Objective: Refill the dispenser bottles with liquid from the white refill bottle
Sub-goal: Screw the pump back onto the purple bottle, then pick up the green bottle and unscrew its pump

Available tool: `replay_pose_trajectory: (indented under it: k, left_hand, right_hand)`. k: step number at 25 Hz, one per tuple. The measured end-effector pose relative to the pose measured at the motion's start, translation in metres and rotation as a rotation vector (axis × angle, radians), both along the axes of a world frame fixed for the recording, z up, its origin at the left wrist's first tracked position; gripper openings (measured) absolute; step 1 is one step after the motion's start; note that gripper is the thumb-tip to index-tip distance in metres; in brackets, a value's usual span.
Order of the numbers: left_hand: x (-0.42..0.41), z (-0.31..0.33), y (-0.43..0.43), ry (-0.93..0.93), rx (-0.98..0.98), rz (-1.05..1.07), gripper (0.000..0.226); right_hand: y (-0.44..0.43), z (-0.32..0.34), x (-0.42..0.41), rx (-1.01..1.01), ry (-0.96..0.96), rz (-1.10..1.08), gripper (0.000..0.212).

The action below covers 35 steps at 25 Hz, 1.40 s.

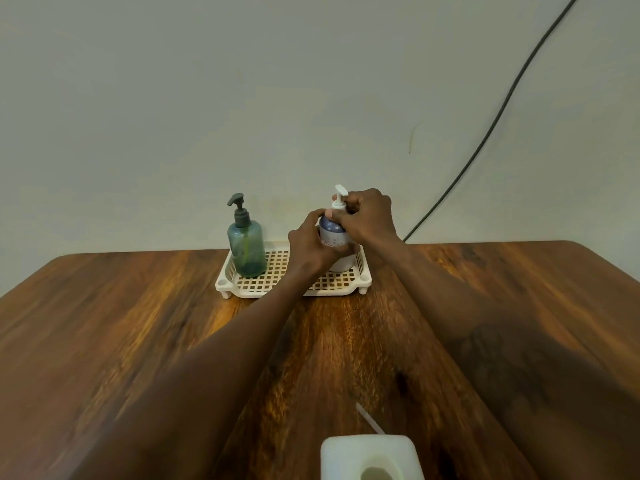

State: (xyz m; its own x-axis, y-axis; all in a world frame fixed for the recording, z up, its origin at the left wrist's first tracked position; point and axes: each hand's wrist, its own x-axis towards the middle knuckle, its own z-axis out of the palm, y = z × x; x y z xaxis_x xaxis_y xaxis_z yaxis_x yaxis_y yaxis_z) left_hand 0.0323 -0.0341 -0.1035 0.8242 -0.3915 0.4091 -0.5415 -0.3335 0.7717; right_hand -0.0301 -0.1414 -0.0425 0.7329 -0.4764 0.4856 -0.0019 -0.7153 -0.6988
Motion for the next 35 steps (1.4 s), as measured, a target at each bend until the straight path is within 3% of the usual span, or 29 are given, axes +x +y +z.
replay_pose_trajectory:
  k: [6,9,11,13,17,23,26,29,35]
  left_hand:
    - [-0.005,-0.003,0.011,-0.008,0.002,0.029,0.108]
    - [-0.014,0.006,0.037,-0.128,-0.099,0.118,0.086]
    - [-0.019,0.013,0.061,-0.274,-0.113,0.298,0.062]
    - [-0.020,0.017,0.082,-0.318,-0.138,0.488,0.052]
    - [-0.024,0.023,0.106,-0.120,-0.155,0.678,0.074]
    - [0.001,0.010,0.109,0.174,-0.002,0.433,0.121]
    - [0.014,0.007,0.110,0.139,0.062,0.432,0.105]
    - [0.011,0.013,0.115,0.071,-0.013,0.502,0.083]
    - [-0.032,0.052,0.139,-0.112,-0.112,0.375,0.088]
  right_hand:
    - [-0.002,0.000,-0.003,0.013,0.028,-0.003,0.042]
    - [0.000,0.003,-0.010,0.052,0.062,-0.042,0.063]
    - [0.004,0.002,-0.017,0.041,0.029,-0.087,0.046]
    - [0.013,0.000,-0.028,0.039,-0.009,-0.118,0.020]
    - [0.037,-0.002,-0.040,0.018,-0.028,-0.037,0.019]
    - [0.061,-0.001,-0.029,-0.007,0.101,0.155,0.048]
    - [0.064,-0.008,-0.022,0.022,0.124,0.199,0.049]
    - [0.066,-0.008,-0.022,0.069,0.118,0.227,0.048]
    - [0.081,0.031,-0.051,0.062,0.032,0.230,0.044]
